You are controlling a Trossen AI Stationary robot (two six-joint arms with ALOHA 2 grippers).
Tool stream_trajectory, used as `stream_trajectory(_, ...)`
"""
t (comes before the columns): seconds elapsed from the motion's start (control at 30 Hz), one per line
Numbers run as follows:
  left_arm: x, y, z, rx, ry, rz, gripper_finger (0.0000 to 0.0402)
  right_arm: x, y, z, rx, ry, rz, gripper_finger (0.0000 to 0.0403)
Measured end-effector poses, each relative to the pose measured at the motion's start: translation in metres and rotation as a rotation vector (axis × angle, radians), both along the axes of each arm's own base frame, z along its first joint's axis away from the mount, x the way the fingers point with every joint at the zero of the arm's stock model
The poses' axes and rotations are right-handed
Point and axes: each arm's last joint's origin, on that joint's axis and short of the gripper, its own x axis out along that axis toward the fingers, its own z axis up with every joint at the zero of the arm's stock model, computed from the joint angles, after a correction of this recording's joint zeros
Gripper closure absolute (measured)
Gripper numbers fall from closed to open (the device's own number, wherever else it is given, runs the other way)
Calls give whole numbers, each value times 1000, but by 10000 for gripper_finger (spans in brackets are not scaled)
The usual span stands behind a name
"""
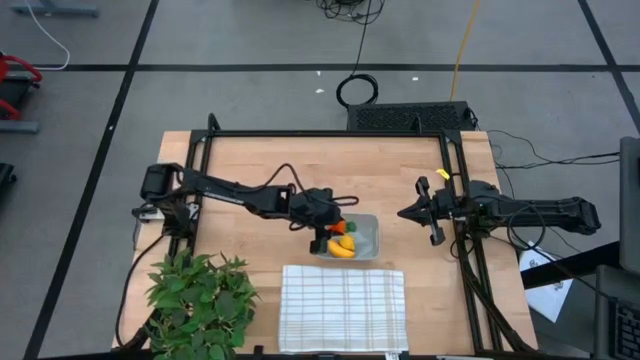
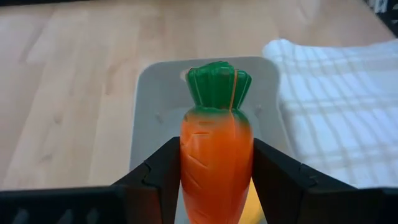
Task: Pick and placing Produce into tupperware
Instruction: Put the carrot into the gray bin
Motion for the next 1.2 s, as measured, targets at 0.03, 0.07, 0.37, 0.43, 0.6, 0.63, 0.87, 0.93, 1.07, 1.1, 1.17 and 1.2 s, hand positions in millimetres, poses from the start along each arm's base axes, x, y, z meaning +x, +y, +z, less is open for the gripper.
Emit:
stream_trajectory(0.03,2,0,-4,0,-1,1,236,0,0,0,0,2,0,403)
stream_trajectory(0.07,3,0,-7,0,6,1,236,0,0,0,0,3,0,403)
stream_trajectory(0.37,10,0,-26,-19,38,17,236,1,0,-1,-2,8,0,403)
stream_trajectory(0.43,11,0,-27,-37,35,38,236,1,0,-1,-2,10,0,403)
stream_trajectory(0.6,13,-1,-32,-55,44,105,236,1,0,-1,-2,10,0,403)
stream_trajectory(0.63,14,-1,-33,-56,43,113,236,1,0,-1,-2,10,0,403)
stream_trajectory(0.87,14,-4,-41,-53,79,161,236,1,0,-1,-2,9,0,403)
stream_trajectory(0.93,14,-7,-42,-60,73,167,236,1,0,-1,-2,9,0,403)
stream_trajectory(1.07,14,-11,-44,-57,82,167,236,1,0,-1,-2,9,-1,403)
stream_trajectory(1.1,14,-12,-44,-49,81,158,236,1,0,-1,-2,9,-1,403)
stream_trajectory(1.17,14,-13,-44,-36,85,150,236,1,0,-1,-2,9,-1,403)
stream_trajectory(1.2,13,-13,-44,-28,95,154,236,1,0,-1,-2,9,-1,403)
